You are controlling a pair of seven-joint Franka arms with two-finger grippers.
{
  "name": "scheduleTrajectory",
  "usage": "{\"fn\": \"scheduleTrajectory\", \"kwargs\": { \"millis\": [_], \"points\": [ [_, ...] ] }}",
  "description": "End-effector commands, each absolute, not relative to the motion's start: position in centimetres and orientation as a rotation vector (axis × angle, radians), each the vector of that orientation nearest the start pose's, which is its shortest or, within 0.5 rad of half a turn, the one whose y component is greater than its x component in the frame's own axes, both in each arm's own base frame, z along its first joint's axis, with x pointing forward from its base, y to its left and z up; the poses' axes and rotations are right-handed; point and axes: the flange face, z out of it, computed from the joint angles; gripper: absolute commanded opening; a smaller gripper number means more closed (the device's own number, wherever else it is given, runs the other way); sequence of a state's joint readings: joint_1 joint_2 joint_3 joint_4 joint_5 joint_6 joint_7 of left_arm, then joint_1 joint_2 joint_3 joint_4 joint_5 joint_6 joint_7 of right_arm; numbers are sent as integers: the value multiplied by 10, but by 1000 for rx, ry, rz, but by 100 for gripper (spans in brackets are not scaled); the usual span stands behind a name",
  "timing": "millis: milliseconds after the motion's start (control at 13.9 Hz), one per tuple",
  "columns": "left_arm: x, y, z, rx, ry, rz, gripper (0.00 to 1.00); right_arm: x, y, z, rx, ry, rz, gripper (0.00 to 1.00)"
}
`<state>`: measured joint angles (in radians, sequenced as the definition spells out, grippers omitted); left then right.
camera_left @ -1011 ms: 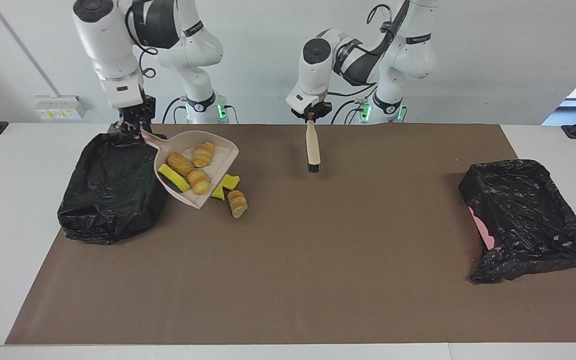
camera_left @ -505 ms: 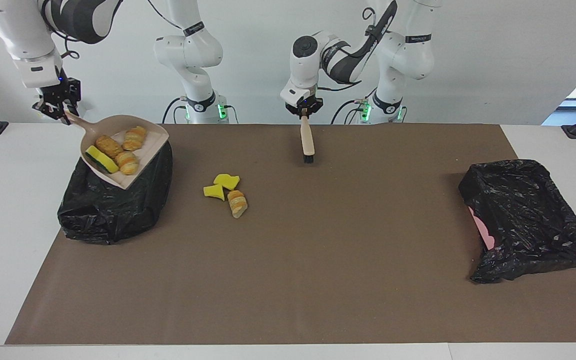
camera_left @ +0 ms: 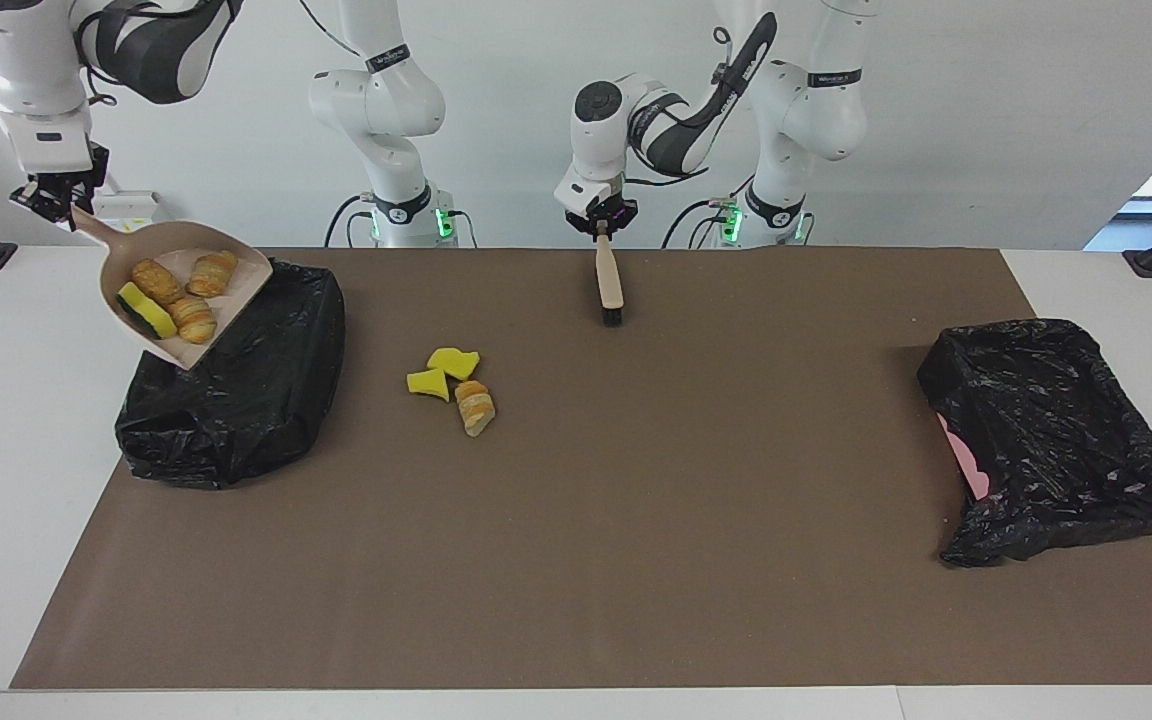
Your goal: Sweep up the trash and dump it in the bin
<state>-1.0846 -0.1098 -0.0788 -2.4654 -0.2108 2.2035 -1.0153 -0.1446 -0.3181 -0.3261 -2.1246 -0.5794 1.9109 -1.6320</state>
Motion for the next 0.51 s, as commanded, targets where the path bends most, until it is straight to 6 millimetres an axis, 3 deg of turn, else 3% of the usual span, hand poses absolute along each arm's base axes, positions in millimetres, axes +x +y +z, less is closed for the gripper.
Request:
{"fn": "scheduleTrajectory", "kwargs": {
  "millis": [0, 72, 144, 217, 433],
  "points": [
    [170, -416, 321, -3057, 5, 289, 31, 411, -247, 546, -2440, -2366, 726, 0],
    [173, -413, 321, -3053, 6, 295, 55, 416, -238, 545, -2350, -2446, 746, 0],
    [177, -414, 325, -3062, -2, 291, 88, 420, -233, 546, -2289, -2502, 801, 0],
    [189, -413, 333, -3079, -22, 286, 100, 426, -226, 543, -2225, -2550, 847, 0],
    [253, -409, 375, -3130, -29, 275, 100, 433, -230, 536, -2232, -2551, 860, 0]
  ]
}}
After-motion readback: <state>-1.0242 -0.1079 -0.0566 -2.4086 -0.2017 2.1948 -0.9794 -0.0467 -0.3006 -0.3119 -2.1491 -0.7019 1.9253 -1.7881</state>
